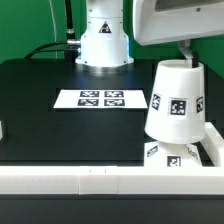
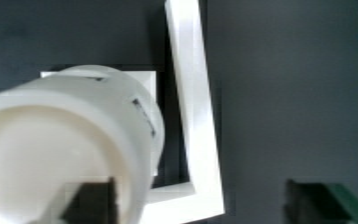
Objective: Assemble lamp
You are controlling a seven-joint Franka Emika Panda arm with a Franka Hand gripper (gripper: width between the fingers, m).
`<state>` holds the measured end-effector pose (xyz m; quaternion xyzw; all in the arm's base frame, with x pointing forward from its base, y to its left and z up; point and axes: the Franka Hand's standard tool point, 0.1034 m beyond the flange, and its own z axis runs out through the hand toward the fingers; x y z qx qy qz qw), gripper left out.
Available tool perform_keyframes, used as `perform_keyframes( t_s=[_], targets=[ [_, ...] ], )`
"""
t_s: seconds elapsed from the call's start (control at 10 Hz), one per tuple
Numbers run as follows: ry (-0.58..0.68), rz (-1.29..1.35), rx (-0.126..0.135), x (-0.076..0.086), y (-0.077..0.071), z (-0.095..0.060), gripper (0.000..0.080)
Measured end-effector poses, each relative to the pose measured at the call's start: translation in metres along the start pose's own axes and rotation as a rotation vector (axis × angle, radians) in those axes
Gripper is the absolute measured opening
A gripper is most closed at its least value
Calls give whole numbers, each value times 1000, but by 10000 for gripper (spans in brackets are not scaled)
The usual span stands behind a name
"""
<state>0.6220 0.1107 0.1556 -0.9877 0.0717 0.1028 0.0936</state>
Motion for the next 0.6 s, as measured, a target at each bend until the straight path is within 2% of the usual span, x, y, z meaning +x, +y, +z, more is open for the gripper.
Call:
perform_keyframes(
  t_s=[0.1,0.2,0.3,0.4,0.5,0.6],
  targets=[
    [4,-12,0,-3,3,-1,611],
    [-6,-34,-3,-11,10,-2,673],
    [-34,-36,-9,-21,18,-5,673],
    [-79,-45,-45,-32,21,-12,693],
    [-107,-60,-103,-38,20,-20,693],
    [-101,-75,-118,-38,14,-22,698]
  ],
)
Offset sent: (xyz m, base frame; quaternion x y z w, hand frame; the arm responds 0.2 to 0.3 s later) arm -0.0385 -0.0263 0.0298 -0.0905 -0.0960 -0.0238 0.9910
